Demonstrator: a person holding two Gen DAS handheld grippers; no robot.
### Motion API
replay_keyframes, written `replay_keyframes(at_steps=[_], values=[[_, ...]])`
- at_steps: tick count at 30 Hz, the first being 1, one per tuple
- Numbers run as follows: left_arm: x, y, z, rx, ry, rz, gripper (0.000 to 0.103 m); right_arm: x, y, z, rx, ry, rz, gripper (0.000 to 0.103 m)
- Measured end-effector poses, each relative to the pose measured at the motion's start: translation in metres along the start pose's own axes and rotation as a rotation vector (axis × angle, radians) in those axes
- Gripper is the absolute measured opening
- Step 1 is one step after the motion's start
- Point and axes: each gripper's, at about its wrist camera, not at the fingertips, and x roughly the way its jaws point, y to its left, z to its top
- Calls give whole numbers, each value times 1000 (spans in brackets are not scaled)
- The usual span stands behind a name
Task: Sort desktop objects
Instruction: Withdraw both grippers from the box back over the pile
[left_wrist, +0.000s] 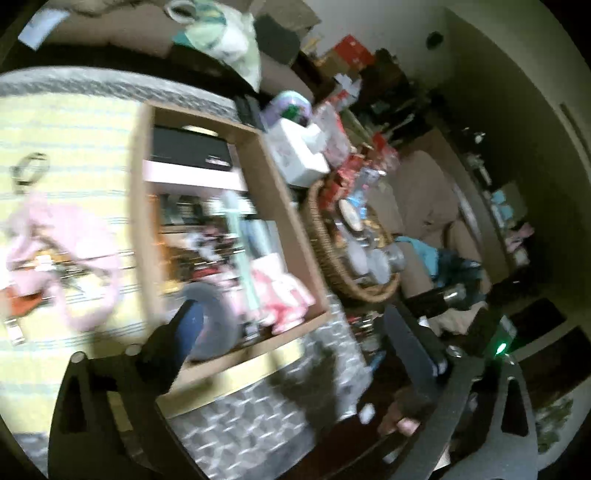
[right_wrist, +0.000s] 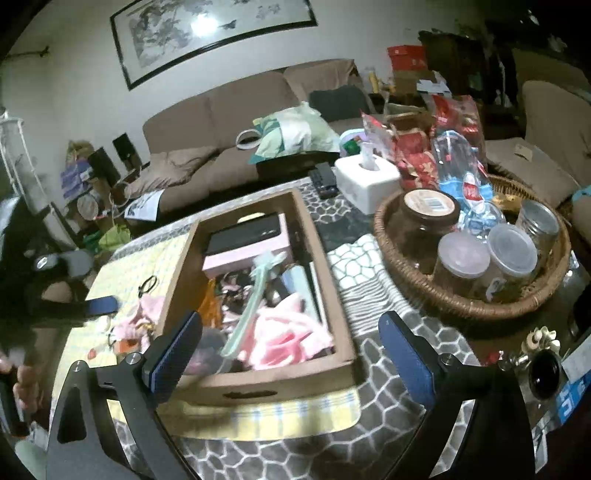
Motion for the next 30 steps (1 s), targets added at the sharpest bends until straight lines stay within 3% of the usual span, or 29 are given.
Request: replay_keyframes(at_steps=[10, 15, 23, 30], values=[[-81, 50, -67, 53, -41, 211, 103, -8, 93, -17, -125, 13, -12, 103], [-120, 75, -90, 50, -79, 280, 103, -6, 149, -35, -207, 28, -1, 103], [-165, 116, -107, 23, -128, 359, 103, 2, 223, -55, -267, 34, 61, 103], [-181, 149, -107, 15, -155, 410, 103, 24, 272, -62, -329, 49, 92, 103]])
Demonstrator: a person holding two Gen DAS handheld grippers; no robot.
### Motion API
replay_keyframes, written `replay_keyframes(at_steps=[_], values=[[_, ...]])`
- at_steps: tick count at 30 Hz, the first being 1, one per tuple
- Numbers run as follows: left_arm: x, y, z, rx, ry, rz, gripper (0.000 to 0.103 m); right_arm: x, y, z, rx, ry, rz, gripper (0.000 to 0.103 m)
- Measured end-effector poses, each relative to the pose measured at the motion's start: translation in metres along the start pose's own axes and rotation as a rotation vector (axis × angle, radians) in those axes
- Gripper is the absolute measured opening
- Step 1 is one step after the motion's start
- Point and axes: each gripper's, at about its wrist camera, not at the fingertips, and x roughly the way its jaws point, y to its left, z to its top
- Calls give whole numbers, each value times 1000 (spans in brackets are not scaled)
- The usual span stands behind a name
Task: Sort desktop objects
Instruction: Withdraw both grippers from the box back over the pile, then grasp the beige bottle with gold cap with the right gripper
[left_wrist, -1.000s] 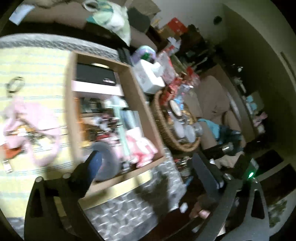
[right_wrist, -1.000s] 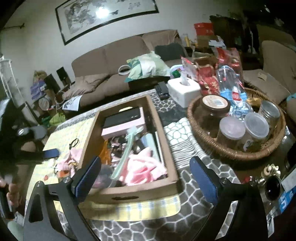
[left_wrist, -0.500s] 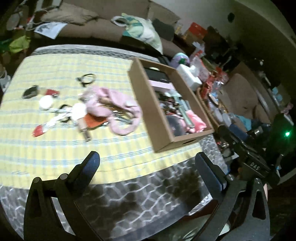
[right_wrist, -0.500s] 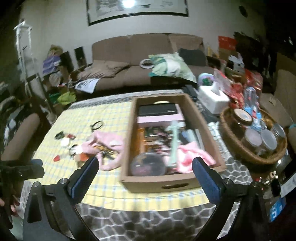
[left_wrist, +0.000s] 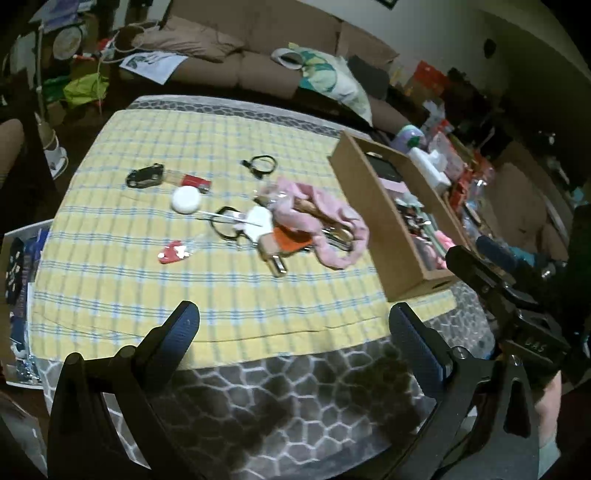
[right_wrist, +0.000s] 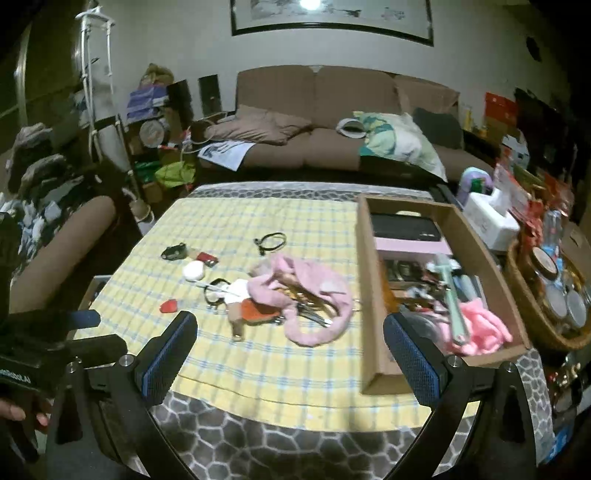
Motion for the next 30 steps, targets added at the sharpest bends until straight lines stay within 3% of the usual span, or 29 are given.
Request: replay_keyframes(at_steps=[7, 11, 17, 20, 21, 22, 24, 27, 30], values=[[24, 42, 9, -41, -3, 30, 103, 47, 15, 5, 8, 45, 36, 103], [47, 63, 16, -69, 10, 47, 103, 80, 8, 6, 83, 82, 140, 103], [79, 108, 27, -165, 29, 76, 103, 125, 17, 5, 73, 134, 183, 99], [85, 120, 32, -166, 38, 94, 103, 150, 27, -1, 31, 179, 206, 81], [87, 123, 33, -158, 37, 94, 102, 156, 28, -4, 29, 192, 214, 70], [89, 125, 34, -153, 41, 97, 98, 165, 30, -8, 30, 213, 225, 56], [96, 130, 34, -146, 63, 111, 88, 180, 33, -15, 26, 249, 238, 44], [104, 136, 29, -133, 90, 124, 84, 201, 43, -25, -18, 289, 242, 42], [109, 144, 28, -117, 101, 153, 83, 209, 53, -25, -71, 269, 235, 42]])
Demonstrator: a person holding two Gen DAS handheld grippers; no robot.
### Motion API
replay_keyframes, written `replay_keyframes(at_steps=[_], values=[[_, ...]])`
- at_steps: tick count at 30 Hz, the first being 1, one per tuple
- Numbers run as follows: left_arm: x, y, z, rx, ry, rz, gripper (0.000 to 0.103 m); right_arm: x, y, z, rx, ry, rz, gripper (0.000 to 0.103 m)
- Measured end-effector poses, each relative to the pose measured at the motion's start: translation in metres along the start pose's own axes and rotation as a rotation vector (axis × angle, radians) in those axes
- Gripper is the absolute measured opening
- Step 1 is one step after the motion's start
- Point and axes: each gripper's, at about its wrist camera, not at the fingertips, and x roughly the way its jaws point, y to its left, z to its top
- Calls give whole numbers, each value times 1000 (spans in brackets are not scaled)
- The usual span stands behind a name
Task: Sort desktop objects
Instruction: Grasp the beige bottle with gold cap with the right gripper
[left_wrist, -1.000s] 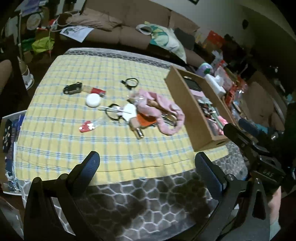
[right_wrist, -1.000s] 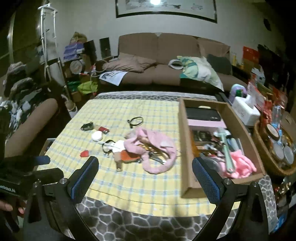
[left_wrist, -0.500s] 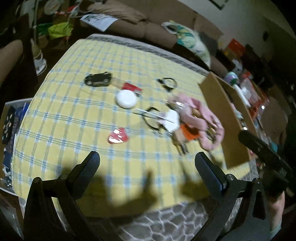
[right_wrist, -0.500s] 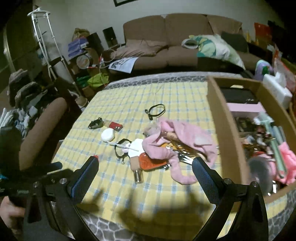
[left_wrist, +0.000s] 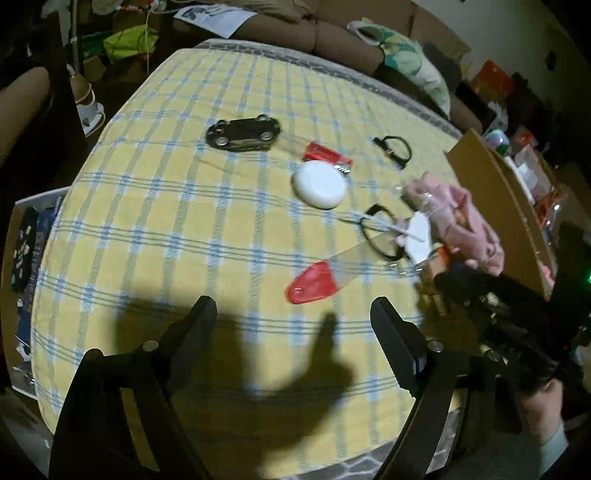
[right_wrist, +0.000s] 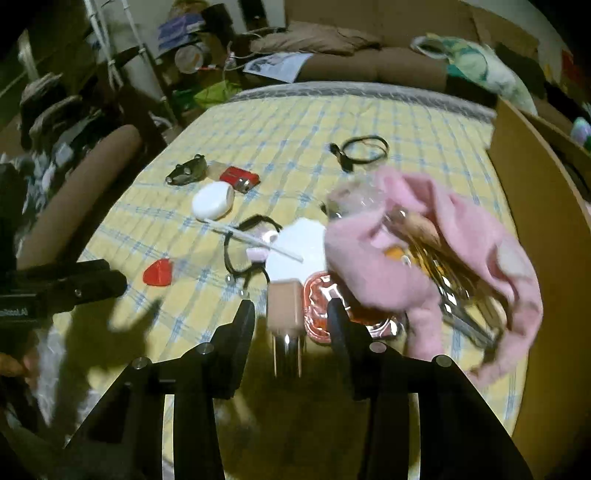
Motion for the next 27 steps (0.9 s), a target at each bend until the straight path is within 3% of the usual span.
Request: replay_keyframes(at_steps=[4, 7, 11, 13, 15, 18, 23, 27], values=[[1, 7, 1, 12, -10, -11, 83, 4, 4, 6, -28, 0, 2, 42], [0, 7, 4, 30, -21, -6, 83, -3, 10, 11, -10, 17, 77, 41], [-2, 13, 7, -32, -24, -69, 83, 3, 6, 7, -8, 61, 21, 41], [-2, 16, 8, -62, -26, -120, 84, 4, -3, 6, 38, 78, 56, 40], [0, 16, 8, -69, -15, -124, 84, 3, -10, 1, 78, 103, 92, 40], [4, 10, 8, -44, 1, -114, 84, 7, -9, -7, 47, 124, 50, 42], [5, 5, 10, -32, -5, -120, 84, 18, 1, -4, -48, 71, 20, 44], [7, 4, 10, -30, -8, -131, 84, 25, 4, -2, -51, 46, 7, 42]])
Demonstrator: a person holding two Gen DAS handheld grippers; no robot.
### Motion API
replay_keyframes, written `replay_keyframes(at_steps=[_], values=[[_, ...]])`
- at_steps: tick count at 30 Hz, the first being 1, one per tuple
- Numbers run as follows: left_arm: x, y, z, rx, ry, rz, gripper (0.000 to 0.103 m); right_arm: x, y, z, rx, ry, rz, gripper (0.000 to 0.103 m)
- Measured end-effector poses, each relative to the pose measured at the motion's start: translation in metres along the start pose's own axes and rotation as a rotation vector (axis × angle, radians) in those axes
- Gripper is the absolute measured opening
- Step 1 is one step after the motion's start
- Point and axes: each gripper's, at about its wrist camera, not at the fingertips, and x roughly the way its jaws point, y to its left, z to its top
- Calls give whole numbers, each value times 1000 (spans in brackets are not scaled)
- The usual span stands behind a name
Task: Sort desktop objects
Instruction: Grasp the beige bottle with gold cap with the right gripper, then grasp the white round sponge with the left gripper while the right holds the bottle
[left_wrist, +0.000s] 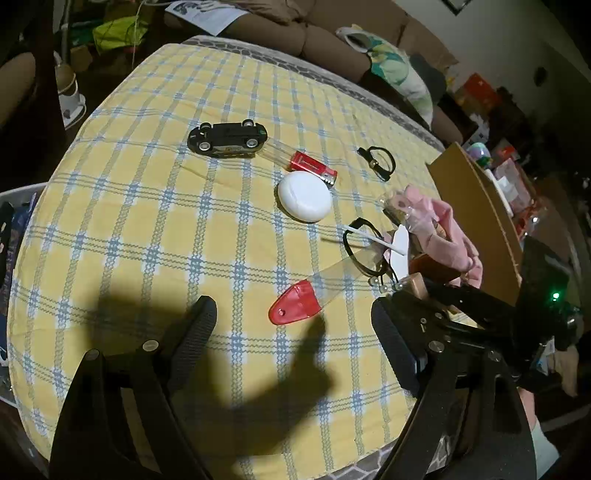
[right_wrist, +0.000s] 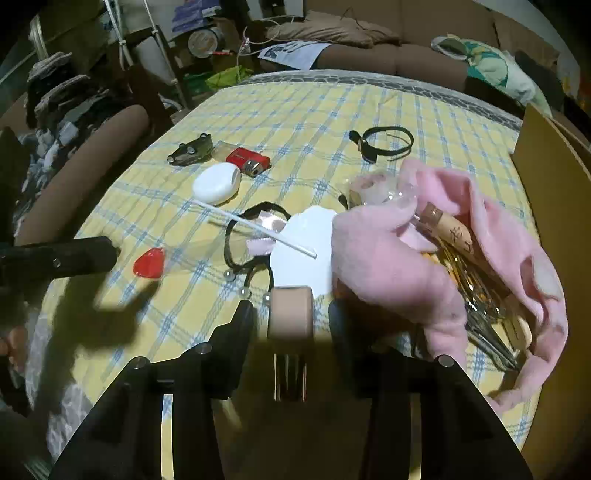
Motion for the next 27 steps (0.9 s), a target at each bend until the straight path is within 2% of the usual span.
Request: replay_keyframes(at_steps=[1, 2, 3, 5, 8, 12, 16, 20, 22, 24, 26, 27], values=[[0, -1, 0, 9, -1, 4, 84, 1, 2, 1, -9, 1, -19, 29], [1, -2, 1, 25, -7, 14, 84, 0, 2, 1, -5, -2, -24, 23], [2, -4, 3, 42, -13, 29, 83, -1, 0, 2, 17, -2, 2, 21], [3, -8, 9, 97, -36, 71, 83, -5, -7, 3, 76, 1, 61, 21], [9, -16, 22, 194, -81, 126, 83, -24, -14, 5, 143, -39, 157, 21], [27, -24, 39, 249, -100, 115, 83, -47, -17, 9, 158, -87, 185, 21], [52, -40, 48, 321, -78, 156, 83, -56, -25, 11, 170, -97, 191, 21], [69, -50, 57, 320, -75, 150, 82, -59, -40, 10, 200, -94, 192, 21], [80, -51, 61, 315, -63, 159, 65, -60, -46, 8, 203, -93, 191, 21], [84, -52, 61, 332, -87, 182, 61, -61, -51, 7, 204, -90, 187, 21], [82, -50, 62, 324, -104, 203, 46, -61, -55, 6, 208, -86, 186, 21], [81, -46, 64, 296, -105, 176, 46, -62, -56, 6, 208, -86, 185, 21]])
